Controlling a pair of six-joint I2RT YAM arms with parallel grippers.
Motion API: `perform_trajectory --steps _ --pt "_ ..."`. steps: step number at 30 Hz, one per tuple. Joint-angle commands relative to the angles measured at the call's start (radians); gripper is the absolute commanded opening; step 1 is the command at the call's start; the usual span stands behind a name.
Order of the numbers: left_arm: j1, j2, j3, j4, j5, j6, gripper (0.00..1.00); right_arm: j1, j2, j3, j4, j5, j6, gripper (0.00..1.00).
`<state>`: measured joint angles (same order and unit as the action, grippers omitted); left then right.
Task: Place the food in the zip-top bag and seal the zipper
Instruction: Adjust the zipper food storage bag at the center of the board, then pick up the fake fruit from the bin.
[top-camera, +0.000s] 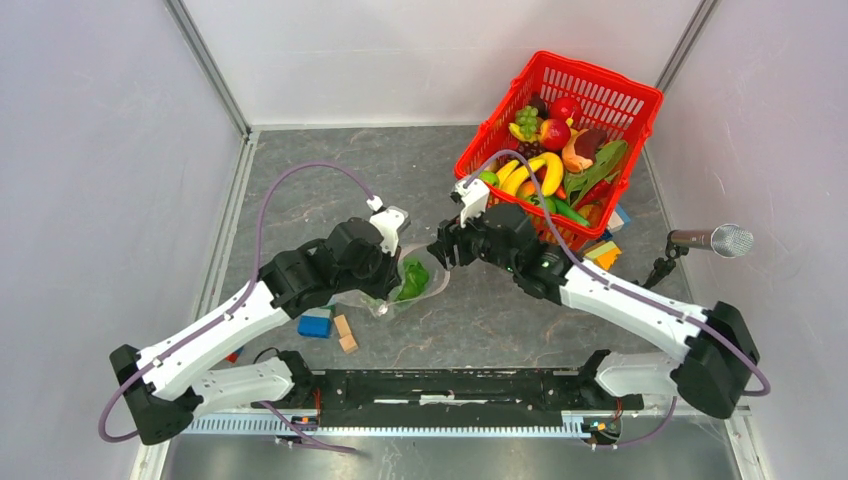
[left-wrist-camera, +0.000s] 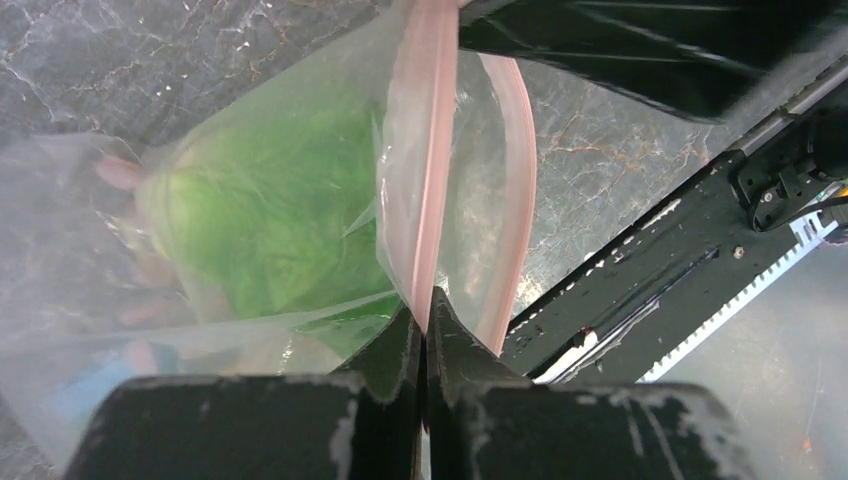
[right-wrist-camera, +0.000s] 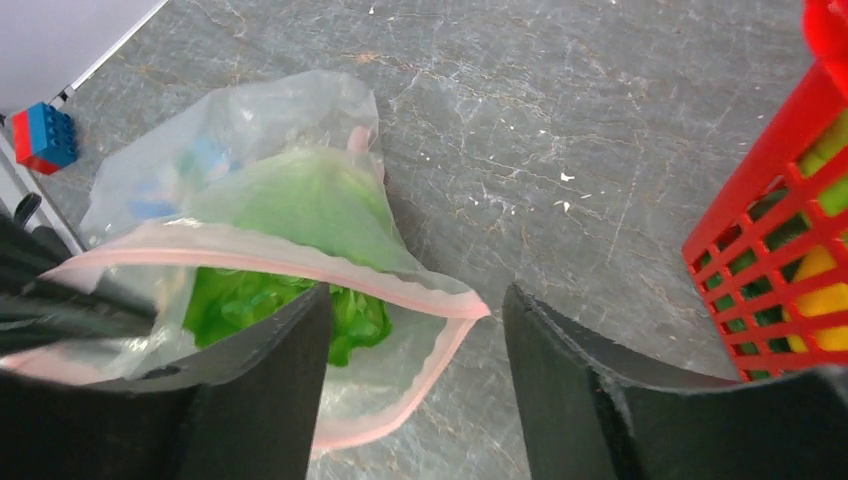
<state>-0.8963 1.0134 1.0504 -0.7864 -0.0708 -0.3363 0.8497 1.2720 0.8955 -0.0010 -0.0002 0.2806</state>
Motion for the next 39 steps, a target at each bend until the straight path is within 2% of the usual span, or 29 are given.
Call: perform_trajectory --steps 1,4,8,11,16,19,23,28,33,39 --pt "0.008 -0.037 -0.034 0.115 -0.013 -0.051 0.02 -0.001 -0.124 0.075 -0.076 0.013 -0.09 0.72" --pt "0.008 -0.035 -0.043 0.139 0.01 -0.045 0.02 -0.001 -0.173 0.158 -0.127 0.118 -0.158 0.76" --pt "0.009 -0.036 -0.058 0.17 0.043 -0.04 0.02 -0.027 -0.116 0.347 -0.269 0.443 -0.244 0.78" --pt "0.009 -0.057 -0.082 0.199 0.06 -0.052 0.02 -0.107 -0.051 0.461 -0.319 0.515 -0.3 0.8" --pt "0.01 -0.103 -0.123 0.235 0.066 -0.059 0.02 -0.337 0.064 0.55 -0.385 0.464 -0.247 0.8" --pt "0.01 -0.12 -0.13 0.234 0.066 -0.058 0.02 -0.455 0.13 0.552 -0.402 0.449 -0.205 0.78" --pt "0.01 -0.137 -0.14 0.234 0.066 -0.055 0.02 -0.604 0.195 0.547 -0.418 0.352 -0.103 0.77" --pt "0.01 -0.151 -0.15 0.227 0.066 -0.047 0.02 -0.667 0.164 0.466 -0.328 0.365 -0.031 0.78" --pt "0.01 -0.161 -0.159 0.228 0.066 -0.05 0.02 -0.718 0.181 0.433 -0.334 0.353 0.023 0.76" --pt "0.01 -0.162 -0.155 0.227 0.066 -0.041 0.02 -0.72 0.229 0.425 -0.236 0.233 -0.047 0.75"
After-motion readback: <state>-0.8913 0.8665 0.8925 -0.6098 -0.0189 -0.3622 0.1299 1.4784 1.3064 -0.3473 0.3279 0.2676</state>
